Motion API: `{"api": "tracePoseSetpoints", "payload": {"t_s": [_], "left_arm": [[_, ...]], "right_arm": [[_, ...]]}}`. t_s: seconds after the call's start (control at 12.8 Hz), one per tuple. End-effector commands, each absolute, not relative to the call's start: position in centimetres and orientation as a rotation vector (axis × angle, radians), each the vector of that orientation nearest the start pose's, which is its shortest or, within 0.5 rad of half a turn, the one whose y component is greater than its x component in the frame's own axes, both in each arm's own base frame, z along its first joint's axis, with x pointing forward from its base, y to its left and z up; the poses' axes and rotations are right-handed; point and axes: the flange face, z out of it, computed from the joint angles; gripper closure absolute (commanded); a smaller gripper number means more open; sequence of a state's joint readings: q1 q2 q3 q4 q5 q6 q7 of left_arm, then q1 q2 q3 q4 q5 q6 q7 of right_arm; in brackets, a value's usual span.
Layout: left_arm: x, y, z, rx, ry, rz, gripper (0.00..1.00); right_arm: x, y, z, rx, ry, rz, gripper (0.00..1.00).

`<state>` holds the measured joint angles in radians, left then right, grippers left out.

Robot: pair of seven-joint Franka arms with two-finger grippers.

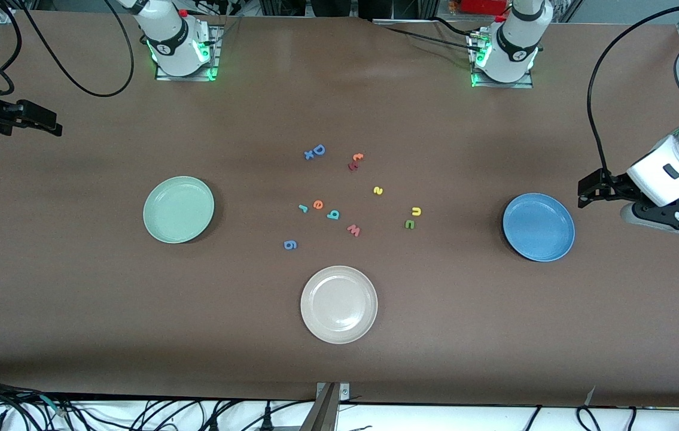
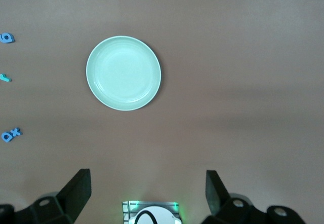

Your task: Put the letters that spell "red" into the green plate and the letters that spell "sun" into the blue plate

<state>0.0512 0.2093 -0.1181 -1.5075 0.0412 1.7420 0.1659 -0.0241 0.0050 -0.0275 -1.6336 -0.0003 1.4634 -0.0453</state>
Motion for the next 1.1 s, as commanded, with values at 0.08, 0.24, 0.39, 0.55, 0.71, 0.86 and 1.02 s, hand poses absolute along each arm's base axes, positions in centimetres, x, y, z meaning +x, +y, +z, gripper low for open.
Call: {"api": "tracePoseSetpoints", "payload": {"t_s": [0.08, 0.24, 0.39, 0.55, 0.71, 0.86, 1.02], "left_arm": [[62.1, -4.1, 55.2, -3.130, 0.340, -0.036, 0.00], [62.2, -4.4, 55.5, -3.133, 0.320, -0.041, 0.00], [62.0, -4.8, 55.7, -3.133, 0.330, -0.031, 0.00], [61.9, -5.1, 55.8, -3.132, 0.337, -0.031, 0.00], [61.6, -5.7, 55.9, -3.128, 0.356, -0.031, 0.00], [60.8, -5.7, 55.7, -3.126, 0.352, -0.019, 0.00], [59.7, -6.0, 55.0, -3.125, 0.343, 0.011, 0.00]], "right_arm": [[54.2, -2.9, 59.2, -3.137, 0.025, 0.271, 0.00], [54.3, -3.0, 59.0, -3.132, 0.029, 0.272, 0.00], [54.7, -3.0, 59.3, -3.137, 0.029, 0.225, 0.00], [55.2, -3.0, 59.1, -3.138, 0.031, 0.198, 0.00], [55.8, -3.2, 59.4, -3.156, 0.026, 0.123, 0.00], [55.8, -3.4, 59.5, -3.158, 0.031, 0.113, 0.00], [55.9, -3.5, 59.5, -3.160, 0.035, 0.091, 0.00]]}}
